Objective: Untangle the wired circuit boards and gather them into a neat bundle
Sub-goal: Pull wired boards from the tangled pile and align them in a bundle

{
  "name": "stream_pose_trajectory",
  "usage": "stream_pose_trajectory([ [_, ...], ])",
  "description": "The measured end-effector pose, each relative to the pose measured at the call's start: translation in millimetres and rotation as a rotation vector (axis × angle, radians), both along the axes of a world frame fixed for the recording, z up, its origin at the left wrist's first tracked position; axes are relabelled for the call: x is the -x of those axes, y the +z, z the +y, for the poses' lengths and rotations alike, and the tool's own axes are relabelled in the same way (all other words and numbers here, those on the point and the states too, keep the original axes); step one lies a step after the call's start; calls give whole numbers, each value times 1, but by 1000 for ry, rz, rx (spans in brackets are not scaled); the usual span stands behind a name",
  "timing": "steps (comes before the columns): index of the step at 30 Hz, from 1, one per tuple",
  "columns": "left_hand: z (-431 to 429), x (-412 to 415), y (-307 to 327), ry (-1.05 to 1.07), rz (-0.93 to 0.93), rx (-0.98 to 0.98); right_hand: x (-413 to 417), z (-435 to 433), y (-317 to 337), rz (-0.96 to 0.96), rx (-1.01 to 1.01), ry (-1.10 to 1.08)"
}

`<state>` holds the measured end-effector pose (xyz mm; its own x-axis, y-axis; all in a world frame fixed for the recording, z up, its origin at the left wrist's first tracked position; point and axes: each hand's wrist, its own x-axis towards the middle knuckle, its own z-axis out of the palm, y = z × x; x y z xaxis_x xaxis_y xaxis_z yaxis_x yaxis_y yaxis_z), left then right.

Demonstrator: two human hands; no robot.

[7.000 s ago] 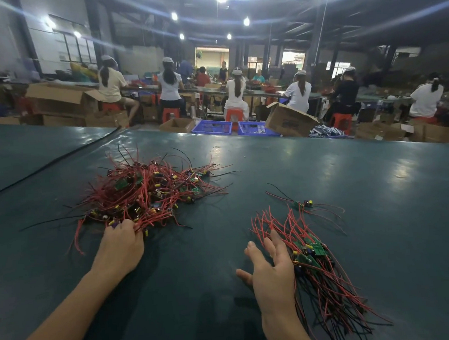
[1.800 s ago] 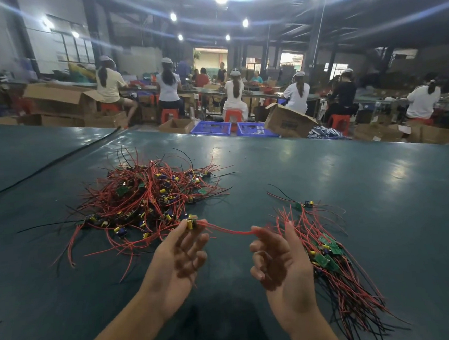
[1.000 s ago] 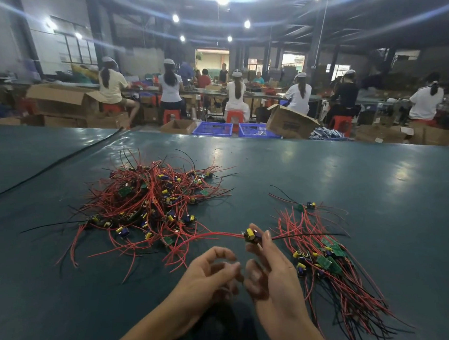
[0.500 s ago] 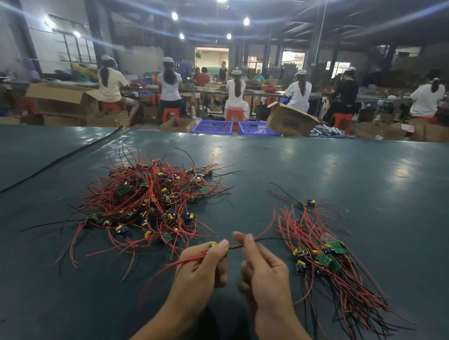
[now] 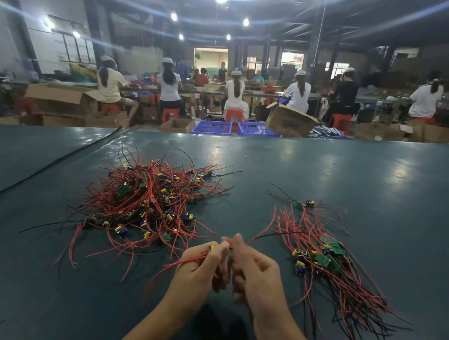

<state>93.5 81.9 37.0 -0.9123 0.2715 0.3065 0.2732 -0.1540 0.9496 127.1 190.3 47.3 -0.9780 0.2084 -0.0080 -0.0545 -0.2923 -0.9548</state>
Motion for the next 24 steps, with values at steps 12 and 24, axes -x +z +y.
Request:
stream_pose_trajectory([
  [12, 0, -5, 9, -58, 26, 71, 10, 36, 6, 27, 208, -303],
  [24, -9, -1, 13, -157, -27, 19, -3, 6, 1, 269, -198, -75],
])
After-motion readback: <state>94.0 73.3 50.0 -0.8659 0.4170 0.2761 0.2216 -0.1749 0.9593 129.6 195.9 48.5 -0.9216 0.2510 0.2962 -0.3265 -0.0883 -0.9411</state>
